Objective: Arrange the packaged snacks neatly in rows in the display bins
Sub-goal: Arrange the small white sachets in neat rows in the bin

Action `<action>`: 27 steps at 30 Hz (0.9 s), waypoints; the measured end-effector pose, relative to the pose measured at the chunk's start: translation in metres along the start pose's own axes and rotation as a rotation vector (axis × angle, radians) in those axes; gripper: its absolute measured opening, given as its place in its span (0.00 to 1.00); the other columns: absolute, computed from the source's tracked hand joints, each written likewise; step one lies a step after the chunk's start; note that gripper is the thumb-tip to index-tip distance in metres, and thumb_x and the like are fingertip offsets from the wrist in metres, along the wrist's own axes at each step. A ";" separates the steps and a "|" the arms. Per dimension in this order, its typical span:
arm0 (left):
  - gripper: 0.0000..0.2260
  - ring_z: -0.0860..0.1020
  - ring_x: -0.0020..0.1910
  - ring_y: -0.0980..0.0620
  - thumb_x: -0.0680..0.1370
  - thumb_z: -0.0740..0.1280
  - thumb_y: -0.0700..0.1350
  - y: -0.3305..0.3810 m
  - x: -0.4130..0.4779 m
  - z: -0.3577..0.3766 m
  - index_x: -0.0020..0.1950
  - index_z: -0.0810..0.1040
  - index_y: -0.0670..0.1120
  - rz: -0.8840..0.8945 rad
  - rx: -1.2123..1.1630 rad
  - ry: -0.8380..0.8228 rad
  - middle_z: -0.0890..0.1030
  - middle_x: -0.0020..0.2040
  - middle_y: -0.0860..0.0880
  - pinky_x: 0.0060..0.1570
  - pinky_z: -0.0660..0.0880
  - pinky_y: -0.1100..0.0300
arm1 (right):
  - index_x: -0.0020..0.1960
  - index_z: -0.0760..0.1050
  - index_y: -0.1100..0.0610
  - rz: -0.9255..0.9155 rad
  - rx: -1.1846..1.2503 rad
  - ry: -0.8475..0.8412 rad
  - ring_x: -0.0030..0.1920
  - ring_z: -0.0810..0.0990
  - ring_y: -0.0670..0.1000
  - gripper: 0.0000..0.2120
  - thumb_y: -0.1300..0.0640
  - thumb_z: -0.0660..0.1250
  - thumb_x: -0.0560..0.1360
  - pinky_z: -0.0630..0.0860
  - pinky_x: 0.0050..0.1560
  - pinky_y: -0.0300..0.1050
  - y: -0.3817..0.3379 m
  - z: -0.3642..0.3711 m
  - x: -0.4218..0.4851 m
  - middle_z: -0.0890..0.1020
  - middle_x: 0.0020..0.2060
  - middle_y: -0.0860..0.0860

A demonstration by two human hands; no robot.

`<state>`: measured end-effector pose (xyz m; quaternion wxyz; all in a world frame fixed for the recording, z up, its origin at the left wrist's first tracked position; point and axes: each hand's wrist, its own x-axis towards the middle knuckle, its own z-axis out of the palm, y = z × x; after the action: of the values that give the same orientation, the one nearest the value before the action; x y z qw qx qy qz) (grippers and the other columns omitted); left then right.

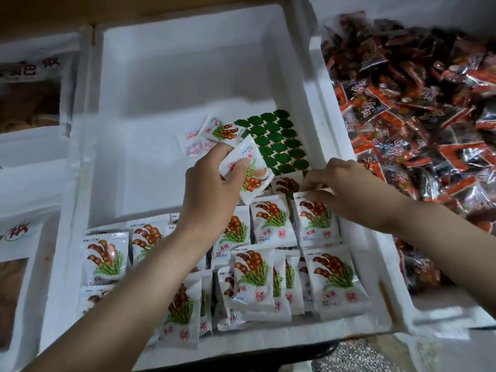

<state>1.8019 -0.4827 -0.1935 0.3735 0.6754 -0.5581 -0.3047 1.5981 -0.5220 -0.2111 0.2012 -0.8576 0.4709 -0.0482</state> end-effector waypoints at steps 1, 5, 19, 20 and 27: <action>0.07 0.79 0.36 0.56 0.80 0.63 0.47 0.001 -0.002 0.000 0.57 0.74 0.50 -0.001 0.002 -0.007 0.80 0.55 0.52 0.28 0.71 0.74 | 0.58 0.76 0.48 -0.019 -0.046 -0.001 0.53 0.73 0.49 0.10 0.50 0.60 0.79 0.67 0.61 0.45 -0.001 0.001 -0.001 0.76 0.49 0.48; 0.05 0.80 0.36 0.56 0.79 0.63 0.47 0.005 -0.010 -0.001 0.54 0.73 0.53 -0.027 -0.039 -0.046 0.79 0.50 0.58 0.32 0.72 0.75 | 0.65 0.70 0.49 -0.052 -0.222 -0.011 0.61 0.70 0.50 0.15 0.50 0.56 0.80 0.63 0.65 0.47 0.000 0.007 -0.004 0.76 0.59 0.48; 0.05 0.76 0.45 0.64 0.80 0.59 0.50 0.003 -0.064 -0.007 0.56 0.69 0.55 -0.045 0.144 -0.236 0.75 0.51 0.59 0.40 0.72 0.74 | 0.50 0.75 0.54 0.265 0.557 -0.041 0.39 0.81 0.46 0.10 0.48 0.65 0.75 0.79 0.42 0.46 -0.053 0.013 -0.045 0.82 0.41 0.48; 0.07 0.75 0.46 0.63 0.80 0.58 0.50 -0.002 -0.071 -0.010 0.58 0.68 0.54 -0.050 0.236 -0.256 0.74 0.54 0.57 0.42 0.71 0.72 | 0.48 0.73 0.54 0.310 0.511 -0.081 0.35 0.80 0.45 0.09 0.47 0.63 0.76 0.77 0.35 0.41 -0.053 0.017 -0.050 0.81 0.39 0.48; 0.28 0.62 0.66 0.54 0.80 0.59 0.54 -0.013 -0.106 -0.011 0.75 0.53 0.47 -0.078 0.590 -0.380 0.60 0.70 0.49 0.62 0.60 0.66 | 0.41 0.67 0.54 0.430 0.589 -0.146 0.20 0.69 0.37 0.10 0.51 0.63 0.77 0.64 0.22 0.32 -0.066 0.037 -0.074 0.72 0.27 0.46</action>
<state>1.7973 -0.3753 -0.1995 0.0401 0.7064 -0.6553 -0.2647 1.6193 -0.4183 -0.2108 0.4779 -0.6456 0.5907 -0.0767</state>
